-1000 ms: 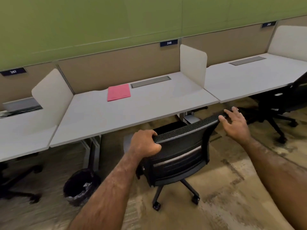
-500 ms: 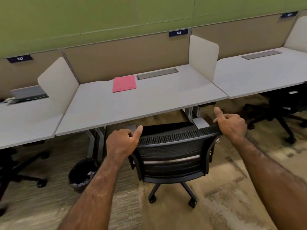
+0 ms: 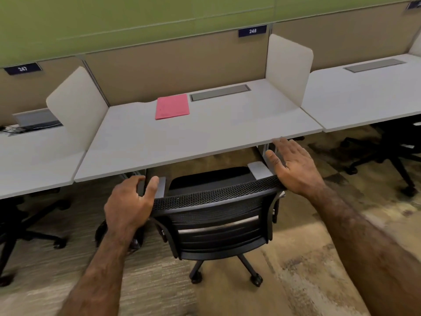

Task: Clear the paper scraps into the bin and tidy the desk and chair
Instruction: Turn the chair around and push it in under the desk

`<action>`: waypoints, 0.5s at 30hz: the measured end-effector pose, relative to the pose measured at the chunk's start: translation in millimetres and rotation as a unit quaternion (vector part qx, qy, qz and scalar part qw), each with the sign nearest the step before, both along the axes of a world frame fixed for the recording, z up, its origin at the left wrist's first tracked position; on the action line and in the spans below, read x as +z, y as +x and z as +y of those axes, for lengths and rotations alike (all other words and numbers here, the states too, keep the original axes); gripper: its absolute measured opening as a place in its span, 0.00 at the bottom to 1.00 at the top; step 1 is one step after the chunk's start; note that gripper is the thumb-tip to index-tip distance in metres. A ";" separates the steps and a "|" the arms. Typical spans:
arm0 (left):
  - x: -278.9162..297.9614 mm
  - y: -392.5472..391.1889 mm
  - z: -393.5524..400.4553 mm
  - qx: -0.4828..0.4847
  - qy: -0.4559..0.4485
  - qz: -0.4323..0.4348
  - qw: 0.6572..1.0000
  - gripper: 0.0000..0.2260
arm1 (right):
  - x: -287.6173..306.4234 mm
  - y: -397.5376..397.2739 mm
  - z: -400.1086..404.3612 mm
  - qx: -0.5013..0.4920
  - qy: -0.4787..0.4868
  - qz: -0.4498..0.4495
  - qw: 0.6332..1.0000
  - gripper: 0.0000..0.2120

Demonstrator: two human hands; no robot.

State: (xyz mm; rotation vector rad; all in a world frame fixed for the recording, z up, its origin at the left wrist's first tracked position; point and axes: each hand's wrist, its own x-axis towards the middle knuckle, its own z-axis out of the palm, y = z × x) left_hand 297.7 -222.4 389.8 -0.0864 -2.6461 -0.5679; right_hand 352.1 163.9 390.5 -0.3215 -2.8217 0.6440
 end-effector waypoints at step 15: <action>-4.4 -129.0 -63.1 -0.037 0.035 -0.067 0.997 0.39 | -10.3 -125.5 -52.5 0.044 0.034 -0.075 0.996 0.43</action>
